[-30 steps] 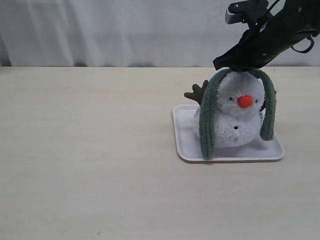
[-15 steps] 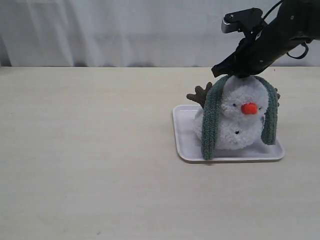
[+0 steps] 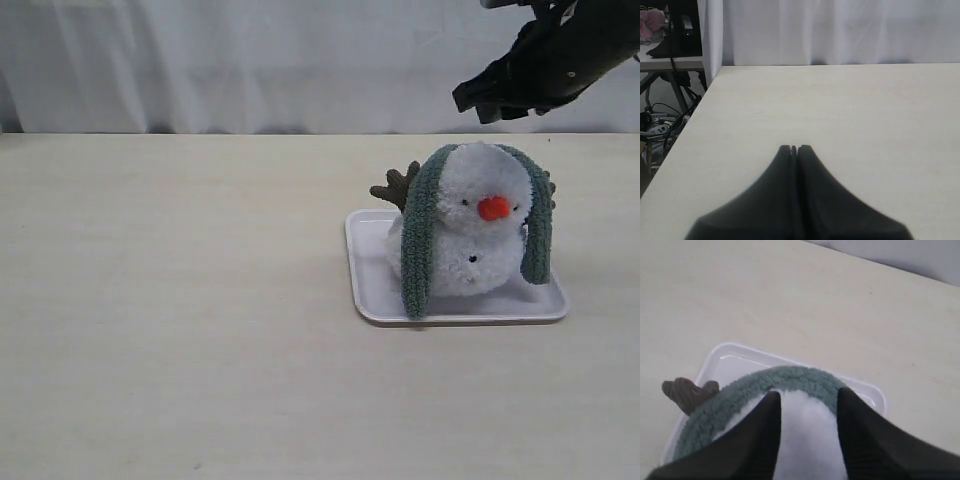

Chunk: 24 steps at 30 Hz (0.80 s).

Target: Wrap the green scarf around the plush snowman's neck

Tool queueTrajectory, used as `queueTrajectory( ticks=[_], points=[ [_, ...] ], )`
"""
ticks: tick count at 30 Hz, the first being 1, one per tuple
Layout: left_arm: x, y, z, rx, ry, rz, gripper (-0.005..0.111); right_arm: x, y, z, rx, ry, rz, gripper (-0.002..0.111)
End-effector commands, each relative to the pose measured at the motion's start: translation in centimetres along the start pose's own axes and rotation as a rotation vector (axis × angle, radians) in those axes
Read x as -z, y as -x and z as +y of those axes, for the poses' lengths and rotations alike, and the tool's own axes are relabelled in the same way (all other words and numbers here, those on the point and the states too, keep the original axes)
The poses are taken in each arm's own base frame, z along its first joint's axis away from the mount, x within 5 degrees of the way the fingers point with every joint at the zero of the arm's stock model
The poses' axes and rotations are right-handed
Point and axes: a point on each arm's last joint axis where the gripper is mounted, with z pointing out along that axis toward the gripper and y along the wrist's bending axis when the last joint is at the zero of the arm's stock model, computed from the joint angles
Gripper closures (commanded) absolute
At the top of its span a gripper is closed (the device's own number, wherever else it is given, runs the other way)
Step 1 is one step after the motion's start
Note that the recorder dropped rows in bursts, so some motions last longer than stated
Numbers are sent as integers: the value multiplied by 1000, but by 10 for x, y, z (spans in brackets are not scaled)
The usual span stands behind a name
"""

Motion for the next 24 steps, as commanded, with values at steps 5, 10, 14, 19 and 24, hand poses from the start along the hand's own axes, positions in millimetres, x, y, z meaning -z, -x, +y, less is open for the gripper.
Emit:
queueTrajectory(
  ticks=[5, 10, 14, 19, 24],
  points=[
    [0, 0, 0, 6, -1, -11, 107, 19, -27, -58, -202, -58, 150, 65],
    [0, 0, 0, 6, -1, -11, 107, 11, -48, -78, -269, 61, 132, 83],
    [0, 0, 0, 6, -1, -11, 107, -1, -61, -83, -269, 73, 104, 99],
    [0, 0, 0, 6, -1, -11, 107, -4, -58, -75, -226, 115, 48, 104],
    [0, 0, 0, 6, -1, -11, 107, -14, -55, -75, -231, 107, 20, 104]
  ],
)
